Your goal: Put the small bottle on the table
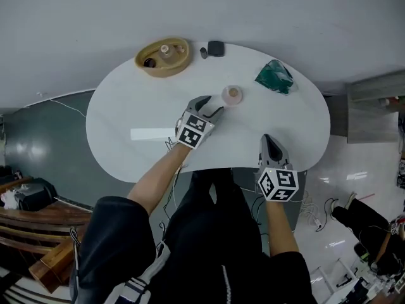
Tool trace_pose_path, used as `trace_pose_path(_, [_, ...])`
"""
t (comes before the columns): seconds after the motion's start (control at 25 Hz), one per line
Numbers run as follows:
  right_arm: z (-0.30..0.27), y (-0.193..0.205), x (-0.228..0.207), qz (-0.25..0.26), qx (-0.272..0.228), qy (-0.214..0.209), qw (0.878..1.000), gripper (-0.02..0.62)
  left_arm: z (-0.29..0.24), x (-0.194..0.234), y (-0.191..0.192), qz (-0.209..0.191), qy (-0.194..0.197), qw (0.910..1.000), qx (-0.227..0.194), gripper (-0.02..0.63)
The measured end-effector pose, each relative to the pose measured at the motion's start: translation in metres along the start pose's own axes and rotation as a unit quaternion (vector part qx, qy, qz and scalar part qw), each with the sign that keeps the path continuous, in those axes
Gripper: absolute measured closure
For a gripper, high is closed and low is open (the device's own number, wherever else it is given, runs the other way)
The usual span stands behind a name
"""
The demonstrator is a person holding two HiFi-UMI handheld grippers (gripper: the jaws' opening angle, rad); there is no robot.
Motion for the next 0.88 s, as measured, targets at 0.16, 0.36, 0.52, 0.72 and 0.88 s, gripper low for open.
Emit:
trace_pose_path(0.16, [0.0, -0.016, 0.021, 0.027, -0.018, -0.022, 0.999, 0.594, 0.053, 0.005, 0.004, 0.008, -0.043, 0.9982, -0.042, 0.545])
trace_pose_path(0.36, [-0.002, -0.043, 0.045, 0.062, -0.044, -0.043, 0.996, 0.594, 0.104, 0.007, 0.001, 0.022, -0.078, 0.9943, -0.069, 0.603])
trace_pose_path(0.52, [-0.002, -0.068, 0.059, 0.092, -0.07, -0.057, 0.992, 0.594, 0.147, 0.004, -0.011, 0.018, -0.105, 0.9889, -0.104, 0.604])
trace_pose_path(0.72, [0.006, -0.089, 0.067, 0.116, -0.102, -0.065, 0.986, 0.594, 0.193, -0.006, -0.031, 0.002, -0.12, 0.9822, -0.145, 0.604])
trace_pose_path(0.88, [0.012, -0.099, 0.07, 0.136, -0.128, -0.067, 0.98, 0.595, 0.212, -0.01, -0.04, -0.002, -0.126, 0.9785, -0.164, 0.604])
Point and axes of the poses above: the fingertips, and each gripper's own axes: z backward along the fingers, x to its left, y out of its underside, the point moved 8 cm from there along z, backward along the fingers, and after that the axes turned 10 degrees about x, right-handed, at the moved point
